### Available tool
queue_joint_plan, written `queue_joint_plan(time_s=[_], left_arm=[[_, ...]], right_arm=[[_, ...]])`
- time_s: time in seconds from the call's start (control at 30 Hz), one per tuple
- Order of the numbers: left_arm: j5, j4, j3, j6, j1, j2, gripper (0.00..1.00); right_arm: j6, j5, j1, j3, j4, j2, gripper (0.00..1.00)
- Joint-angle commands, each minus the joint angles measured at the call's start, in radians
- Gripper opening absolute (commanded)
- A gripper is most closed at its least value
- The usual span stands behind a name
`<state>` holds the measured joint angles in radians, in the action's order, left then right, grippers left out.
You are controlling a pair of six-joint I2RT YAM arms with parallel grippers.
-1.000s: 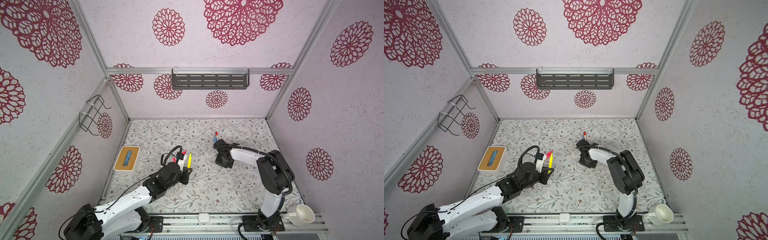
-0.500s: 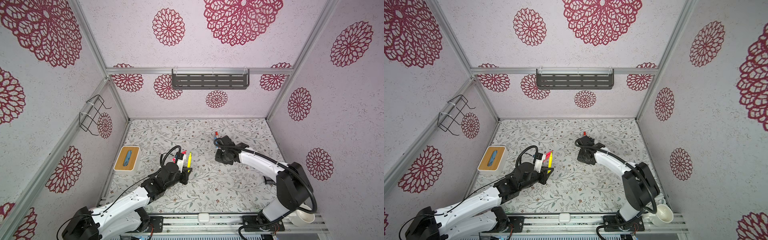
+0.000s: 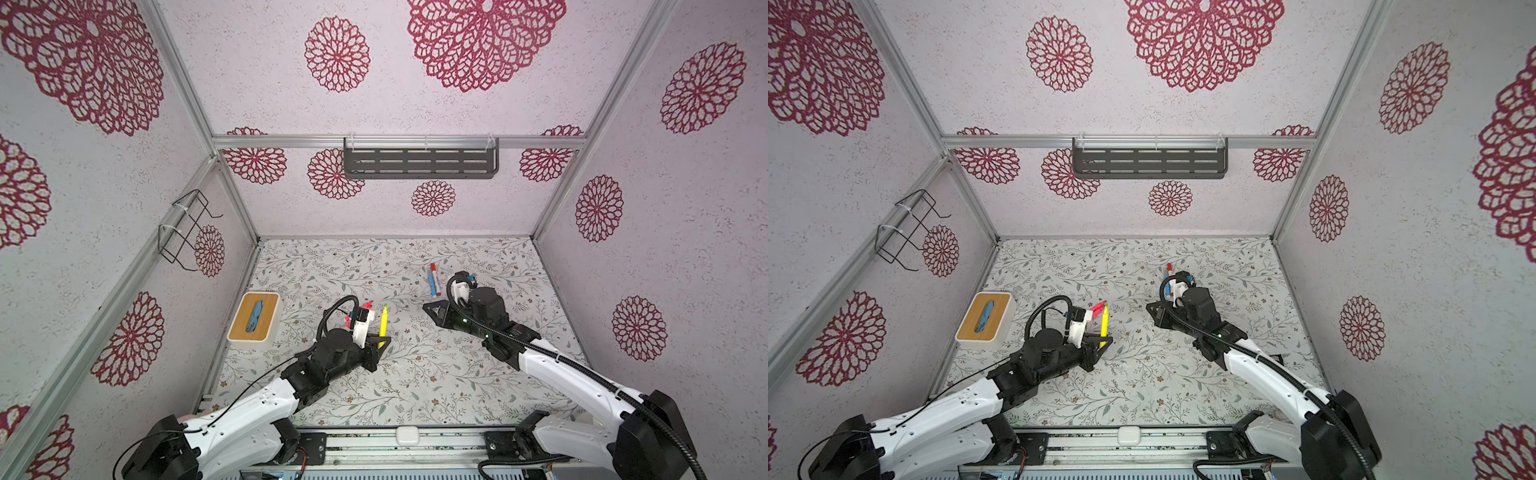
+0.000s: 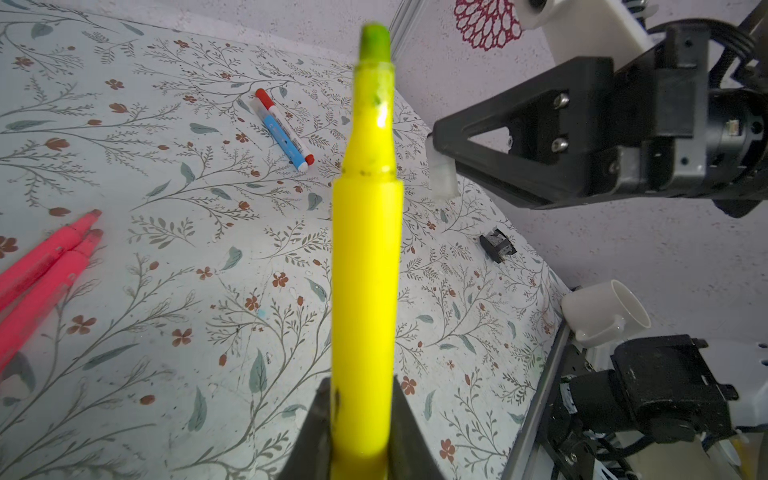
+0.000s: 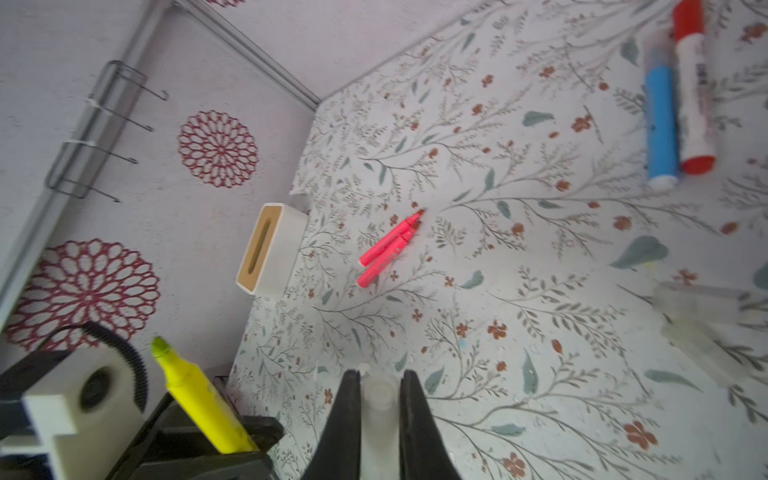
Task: Insert the pens into the pen caps
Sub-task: 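Carry the clear cap over the yellow highlighter tip held by the left gripper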
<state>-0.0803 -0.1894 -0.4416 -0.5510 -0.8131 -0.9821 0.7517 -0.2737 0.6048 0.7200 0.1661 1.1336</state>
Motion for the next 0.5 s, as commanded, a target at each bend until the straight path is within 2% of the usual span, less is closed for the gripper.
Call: queue_joint_plan(time_s=[0.0, 0.2, 0.47], left_arm=[[-0.047, -0.104, -0.005, 0.001, -0.017, -0.009, 0.00], [-0.035, -0.140, -0.009, -0.003, -0.066, -0.041, 0.00], [-0.005, -0.166, -0.023, -0.007, -0.126, -0.075, 0.00]], right_arm=[[-0.007, -0.076, -0.001, -0.034, 0.255, -0.069, 0.00], [0.002, -0.096, 0.000, -0.058, 0.331, -0.106, 0.00], [0.066, -0.143, 0.003, -0.093, 0.497, -0.075, 0.00]])
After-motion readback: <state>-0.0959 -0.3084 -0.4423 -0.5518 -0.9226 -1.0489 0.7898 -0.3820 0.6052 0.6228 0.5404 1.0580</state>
